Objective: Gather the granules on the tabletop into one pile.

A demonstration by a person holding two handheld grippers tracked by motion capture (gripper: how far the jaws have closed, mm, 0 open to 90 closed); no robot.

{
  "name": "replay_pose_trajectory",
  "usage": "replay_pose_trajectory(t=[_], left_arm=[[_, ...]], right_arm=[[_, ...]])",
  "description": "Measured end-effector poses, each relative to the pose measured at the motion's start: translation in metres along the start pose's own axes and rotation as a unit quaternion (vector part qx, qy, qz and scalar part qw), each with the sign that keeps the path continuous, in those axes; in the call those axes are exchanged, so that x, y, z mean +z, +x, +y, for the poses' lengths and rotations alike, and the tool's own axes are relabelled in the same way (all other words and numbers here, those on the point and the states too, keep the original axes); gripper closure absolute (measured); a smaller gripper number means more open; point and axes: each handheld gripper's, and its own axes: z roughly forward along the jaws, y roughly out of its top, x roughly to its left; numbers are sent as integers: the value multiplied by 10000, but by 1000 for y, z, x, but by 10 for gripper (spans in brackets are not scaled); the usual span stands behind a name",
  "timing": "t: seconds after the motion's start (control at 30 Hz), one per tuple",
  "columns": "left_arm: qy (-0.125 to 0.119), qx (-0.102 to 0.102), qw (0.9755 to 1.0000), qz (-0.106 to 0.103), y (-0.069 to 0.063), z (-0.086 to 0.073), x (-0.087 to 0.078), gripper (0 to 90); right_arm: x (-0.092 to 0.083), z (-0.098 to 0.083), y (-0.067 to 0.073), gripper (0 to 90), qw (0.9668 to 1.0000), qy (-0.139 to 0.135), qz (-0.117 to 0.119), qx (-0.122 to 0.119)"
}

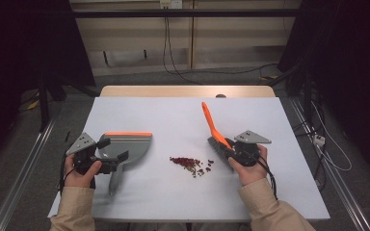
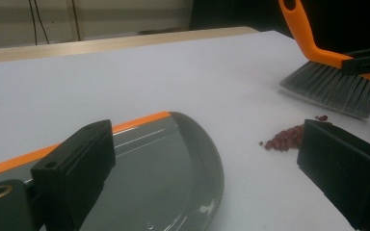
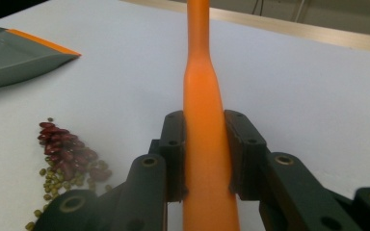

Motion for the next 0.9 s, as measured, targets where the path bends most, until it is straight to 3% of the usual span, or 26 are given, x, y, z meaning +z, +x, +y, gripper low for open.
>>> replay_pose_trajectory(t=[0.33, 0.9], left_arm=[[-31, 6, 10000, -6, -1, 1, -1, 60], [-56, -25, 10000, -10, -1, 1, -1, 60]], right_arm=[[9, -3, 23, 713, 9997, -31, -203, -164], [23, -3, 61, 705, 9987, -276, -430, 28]])
